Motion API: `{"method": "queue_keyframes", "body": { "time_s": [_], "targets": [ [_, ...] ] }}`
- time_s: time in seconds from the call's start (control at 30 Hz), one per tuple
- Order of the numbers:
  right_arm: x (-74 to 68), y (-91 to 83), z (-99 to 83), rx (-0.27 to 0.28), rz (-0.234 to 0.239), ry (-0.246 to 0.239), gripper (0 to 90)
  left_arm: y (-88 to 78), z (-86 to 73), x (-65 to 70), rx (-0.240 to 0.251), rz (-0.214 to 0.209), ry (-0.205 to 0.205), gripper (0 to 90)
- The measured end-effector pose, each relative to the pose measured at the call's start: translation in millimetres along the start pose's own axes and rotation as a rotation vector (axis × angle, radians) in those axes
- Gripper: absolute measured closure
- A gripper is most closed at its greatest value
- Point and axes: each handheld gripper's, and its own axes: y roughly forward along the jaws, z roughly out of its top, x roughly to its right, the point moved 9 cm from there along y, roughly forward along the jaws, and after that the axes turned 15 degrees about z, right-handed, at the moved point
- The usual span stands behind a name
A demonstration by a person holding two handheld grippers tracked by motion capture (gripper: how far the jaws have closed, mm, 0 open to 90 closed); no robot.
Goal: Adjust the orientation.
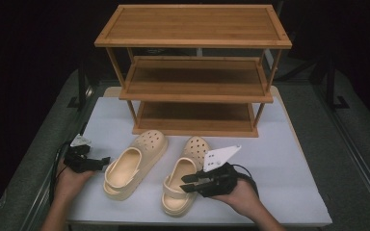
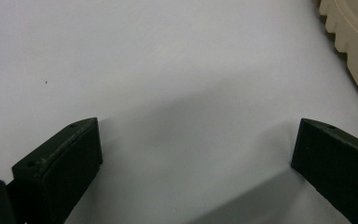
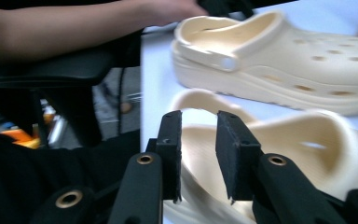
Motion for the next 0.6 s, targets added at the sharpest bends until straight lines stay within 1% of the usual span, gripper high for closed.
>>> {"method": "queue_keyframes", "body": {
  "time_s": [0.03,0.07,0.1,0.17,0.2,0.27,0.33,0.37,0.43,0.47,0.5,0.6],
  "targets": [
    [2.3,-7.2,-1.7,0.005,-0.02,0.013,72.7,0.0,0.1,0.0,0.001,0.0,-0.001,0.7],
    [4.9,-11.6,-2.9,0.01,-0.035,0.011,73.8,0.0,0.0,0.1,0.0,0.0,-0.001,0.7],
    [10.3,-20.9,-6.3,0.018,-0.062,0.024,75.2,0.1,0.1,0.0,0.001,0.0,-0.001,0.7],
    [17.8,-30.8,-11.5,0.022,-0.09,0.042,76.7,0.0,0.0,0.1,0.0,0.0,-0.001,0.7],
    [22.3,-36.1,-14.7,0.026,-0.111,0.048,77.2,0.1,0.1,0.0,0.0,0.0,-0.001,0.7],
    [29.9,-44.4,-20.3,0.035,-0.132,0.067,79.4,0.0,0.0,0.0,0.0,0.0,-0.001,0.7],
    [42.0,-53.8,-28.8,0.024,-0.18,0.088,82.3,0.0,0.0,0.0,0.0,0.0,-0.001,0.7],
    [46.3,-56.5,-31.3,0.023,-0.195,0.094,83.7,0.0,0.0,0.0,0.0,0.0,0.0,0.7],
    [60.3,-63.5,-38.9,0.008,-0.239,0.111,88.2,-0.1,-0.1,-0.1,-0.001,-0.001,0.002,0.7],
    [65.2,-65.1,-41.3,0.004,-0.248,0.116,89.2,-0.1,-0.1,-0.2,-0.001,0.0,0.003,0.7],
    [71.2,-66.3,-44.5,0.0,-0.258,0.133,89.6,-0.1,-0.2,-0.3,-0.002,0.0,0.004,0.7],
    [91.0,-65.2,-55.6,-0.038,-0.292,0.168,89.7,0.0,-0.1,-0.2,-0.001,0.0,0.002,0.7]
  ]
}}
